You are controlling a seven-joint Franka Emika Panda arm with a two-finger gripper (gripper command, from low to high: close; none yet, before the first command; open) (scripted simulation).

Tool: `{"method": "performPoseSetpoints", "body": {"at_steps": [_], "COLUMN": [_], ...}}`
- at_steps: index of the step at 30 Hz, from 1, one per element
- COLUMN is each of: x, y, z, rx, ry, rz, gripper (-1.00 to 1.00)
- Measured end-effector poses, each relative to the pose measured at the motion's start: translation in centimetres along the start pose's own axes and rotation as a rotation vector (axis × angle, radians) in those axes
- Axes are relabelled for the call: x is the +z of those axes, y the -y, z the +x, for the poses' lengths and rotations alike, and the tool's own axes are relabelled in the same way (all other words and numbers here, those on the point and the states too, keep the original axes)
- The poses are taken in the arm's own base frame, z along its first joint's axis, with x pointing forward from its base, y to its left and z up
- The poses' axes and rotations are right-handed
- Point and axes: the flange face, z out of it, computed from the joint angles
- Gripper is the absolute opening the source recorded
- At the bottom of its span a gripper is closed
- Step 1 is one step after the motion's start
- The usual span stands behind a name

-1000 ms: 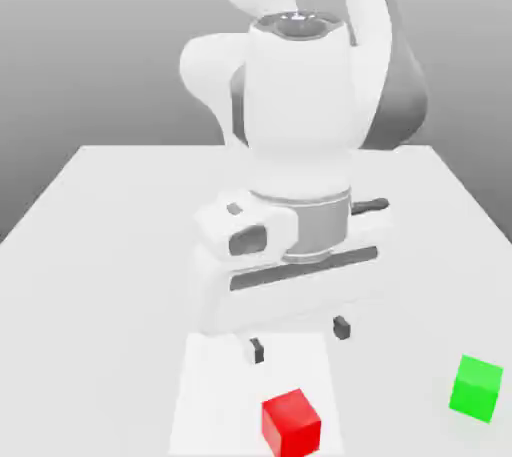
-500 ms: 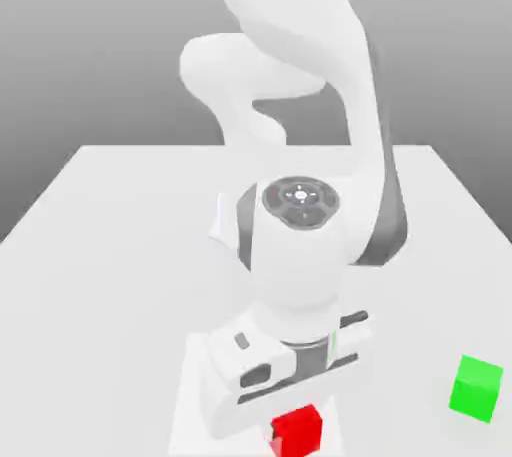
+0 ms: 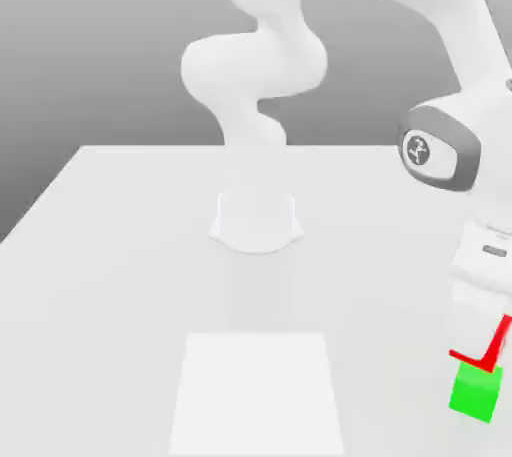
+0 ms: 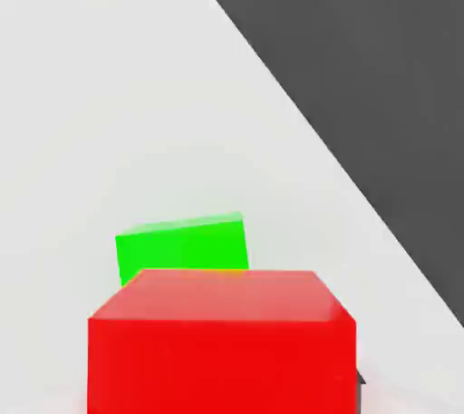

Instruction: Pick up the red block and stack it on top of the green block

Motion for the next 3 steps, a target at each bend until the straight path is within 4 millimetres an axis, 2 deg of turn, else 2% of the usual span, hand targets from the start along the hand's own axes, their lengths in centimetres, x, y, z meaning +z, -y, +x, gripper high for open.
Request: {"method": "performPoseSetpoints", "body": {"at_steps": [3], "x": [0.0], "y": [0.0], "z": [0.0], "rx": [0.0], "ry": [0.0], "rz": [0.0], "gripper": [1.0]}}
